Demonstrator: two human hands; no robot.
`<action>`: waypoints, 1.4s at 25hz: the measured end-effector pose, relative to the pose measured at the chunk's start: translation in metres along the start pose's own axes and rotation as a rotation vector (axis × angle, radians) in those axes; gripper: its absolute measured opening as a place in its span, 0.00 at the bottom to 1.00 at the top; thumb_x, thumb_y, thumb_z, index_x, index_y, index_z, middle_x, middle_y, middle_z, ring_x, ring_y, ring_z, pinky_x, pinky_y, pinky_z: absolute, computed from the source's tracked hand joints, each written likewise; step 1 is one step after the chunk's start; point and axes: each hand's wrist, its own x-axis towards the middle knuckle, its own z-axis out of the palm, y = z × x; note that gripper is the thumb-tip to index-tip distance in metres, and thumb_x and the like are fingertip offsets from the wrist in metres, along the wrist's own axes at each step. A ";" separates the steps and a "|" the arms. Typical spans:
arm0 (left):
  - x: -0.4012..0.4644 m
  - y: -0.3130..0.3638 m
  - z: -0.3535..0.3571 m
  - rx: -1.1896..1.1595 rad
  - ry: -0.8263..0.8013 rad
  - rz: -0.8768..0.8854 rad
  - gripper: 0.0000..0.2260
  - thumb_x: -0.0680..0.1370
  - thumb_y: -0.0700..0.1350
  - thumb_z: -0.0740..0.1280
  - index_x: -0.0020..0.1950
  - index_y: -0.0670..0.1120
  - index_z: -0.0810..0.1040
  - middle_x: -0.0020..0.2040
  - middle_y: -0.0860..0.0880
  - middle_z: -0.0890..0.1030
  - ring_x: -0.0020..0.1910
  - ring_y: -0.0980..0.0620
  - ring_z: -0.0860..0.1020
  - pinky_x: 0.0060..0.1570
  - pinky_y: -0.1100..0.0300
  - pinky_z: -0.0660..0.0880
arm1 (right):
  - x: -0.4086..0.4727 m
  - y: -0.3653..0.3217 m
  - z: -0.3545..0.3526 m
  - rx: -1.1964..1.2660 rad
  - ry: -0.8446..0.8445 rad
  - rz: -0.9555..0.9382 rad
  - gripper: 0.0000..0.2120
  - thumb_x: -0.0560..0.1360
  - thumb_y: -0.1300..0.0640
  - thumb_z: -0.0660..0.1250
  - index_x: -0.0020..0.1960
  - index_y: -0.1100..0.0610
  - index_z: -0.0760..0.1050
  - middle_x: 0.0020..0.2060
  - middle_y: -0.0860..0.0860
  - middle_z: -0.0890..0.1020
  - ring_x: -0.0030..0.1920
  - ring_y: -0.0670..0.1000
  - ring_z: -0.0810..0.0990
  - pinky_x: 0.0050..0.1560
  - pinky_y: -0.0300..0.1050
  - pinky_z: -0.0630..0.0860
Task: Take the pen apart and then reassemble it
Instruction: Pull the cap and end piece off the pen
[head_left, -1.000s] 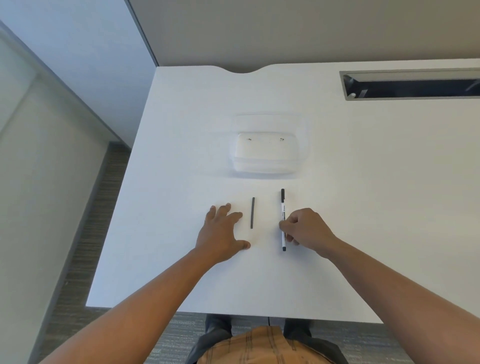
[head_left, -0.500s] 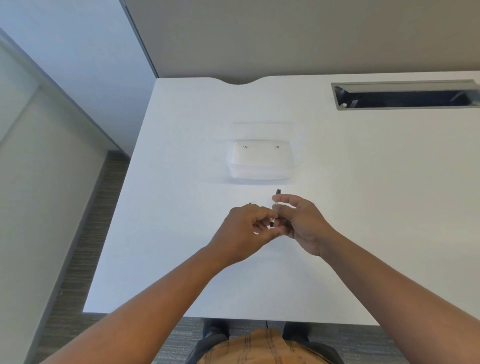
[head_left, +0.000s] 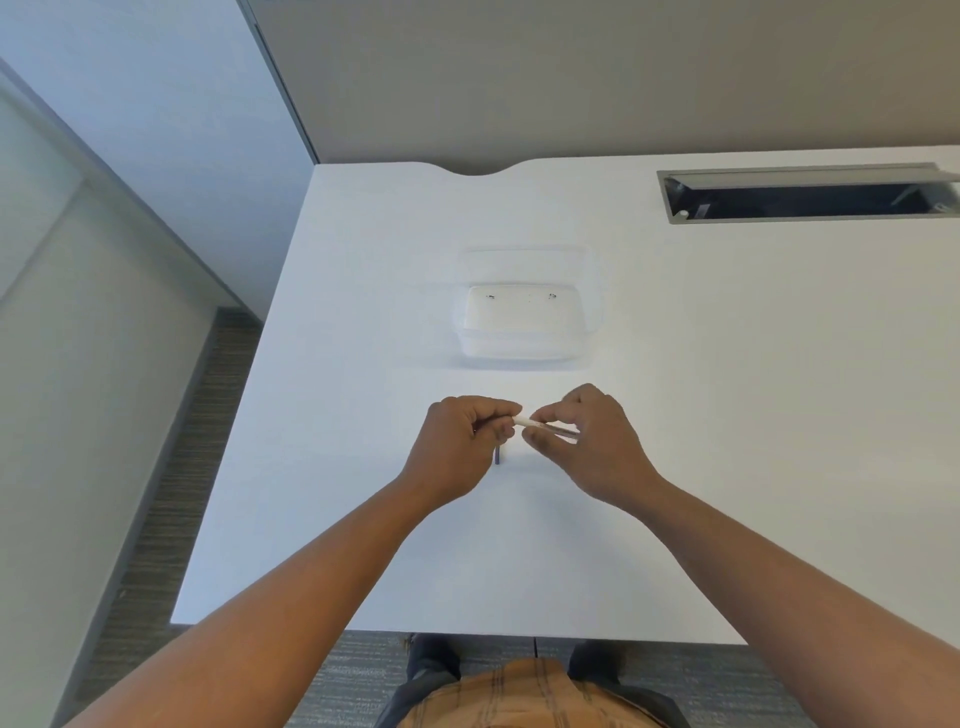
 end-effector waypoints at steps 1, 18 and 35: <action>0.000 -0.001 0.000 -0.023 -0.012 -0.017 0.10 0.81 0.37 0.68 0.58 0.46 0.85 0.46 0.52 0.87 0.45 0.60 0.85 0.51 0.69 0.78 | 0.000 -0.001 0.000 -0.011 -0.012 -0.046 0.08 0.76 0.45 0.71 0.52 0.46 0.84 0.49 0.46 0.78 0.52 0.47 0.76 0.50 0.45 0.75; 0.004 0.003 -0.010 0.535 -0.333 0.171 0.10 0.79 0.44 0.59 0.42 0.43 0.77 0.35 0.43 0.79 0.35 0.44 0.75 0.36 0.48 0.74 | 0.000 -0.007 -0.001 -0.358 -0.119 -0.211 0.16 0.81 0.39 0.59 0.46 0.50 0.77 0.36 0.47 0.80 0.38 0.52 0.77 0.34 0.44 0.64; 0.011 0.005 -0.006 0.878 -0.413 0.347 0.15 0.80 0.50 0.52 0.40 0.43 0.70 0.36 0.46 0.75 0.35 0.45 0.73 0.32 0.52 0.68 | -0.004 -0.015 0.000 -0.471 -0.295 -0.165 0.17 0.84 0.44 0.51 0.40 0.50 0.65 0.33 0.48 0.76 0.36 0.54 0.76 0.34 0.49 0.66</action>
